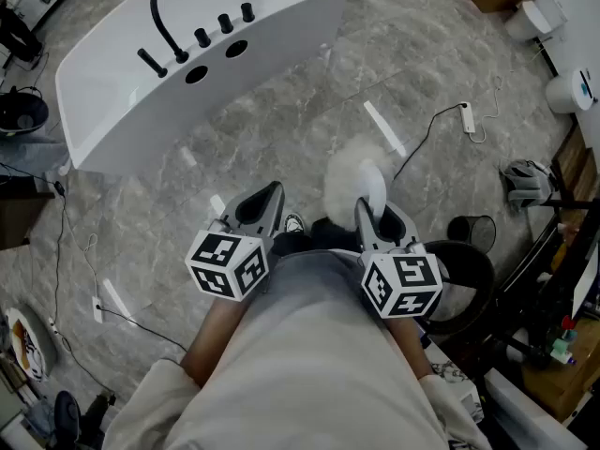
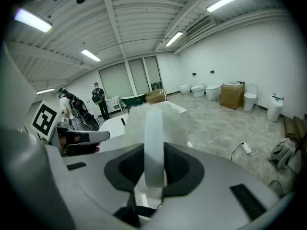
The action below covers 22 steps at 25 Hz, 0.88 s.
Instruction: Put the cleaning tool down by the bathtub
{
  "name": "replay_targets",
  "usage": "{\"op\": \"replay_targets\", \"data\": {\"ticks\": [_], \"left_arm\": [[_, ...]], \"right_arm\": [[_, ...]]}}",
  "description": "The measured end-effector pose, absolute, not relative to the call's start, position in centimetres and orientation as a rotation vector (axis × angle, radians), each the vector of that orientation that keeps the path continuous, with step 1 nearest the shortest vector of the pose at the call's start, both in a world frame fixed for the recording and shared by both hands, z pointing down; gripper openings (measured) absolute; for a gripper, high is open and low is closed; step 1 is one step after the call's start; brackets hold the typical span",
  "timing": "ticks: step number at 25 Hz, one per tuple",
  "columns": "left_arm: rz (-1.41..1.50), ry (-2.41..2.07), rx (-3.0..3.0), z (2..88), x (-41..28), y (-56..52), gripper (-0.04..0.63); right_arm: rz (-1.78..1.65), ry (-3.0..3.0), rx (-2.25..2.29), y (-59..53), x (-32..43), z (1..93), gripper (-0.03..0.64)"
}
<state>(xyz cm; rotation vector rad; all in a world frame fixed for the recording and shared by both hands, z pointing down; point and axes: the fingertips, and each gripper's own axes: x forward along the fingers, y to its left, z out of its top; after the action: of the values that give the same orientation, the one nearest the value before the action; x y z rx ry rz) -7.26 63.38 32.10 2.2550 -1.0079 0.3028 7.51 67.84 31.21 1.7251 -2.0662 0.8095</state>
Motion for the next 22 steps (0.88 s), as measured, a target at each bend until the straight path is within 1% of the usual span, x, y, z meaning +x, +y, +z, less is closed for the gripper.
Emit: {"op": "replay_targets", "data": {"ticks": [7, 15, 22], "left_arm": [[0.338, -1.05, 2.23, 32.7, -8.8, 62.5, 0.006], [0.379, -1.041, 2.213, 33.7, -6.8, 60.2, 0.006], [0.447, -1.033, 2.262, 33.4, -2.8, 55.3, 0.006]], "right_arm": [[0.855, -2.024, 1.733, 67.6, 7.5, 32.0, 0.084], [0.951, -2.014, 1.79, 64.5, 10.3, 33.2, 0.084], [0.997, -2.03, 1.786, 59.5, 13.2, 33.4, 0.084]]}}
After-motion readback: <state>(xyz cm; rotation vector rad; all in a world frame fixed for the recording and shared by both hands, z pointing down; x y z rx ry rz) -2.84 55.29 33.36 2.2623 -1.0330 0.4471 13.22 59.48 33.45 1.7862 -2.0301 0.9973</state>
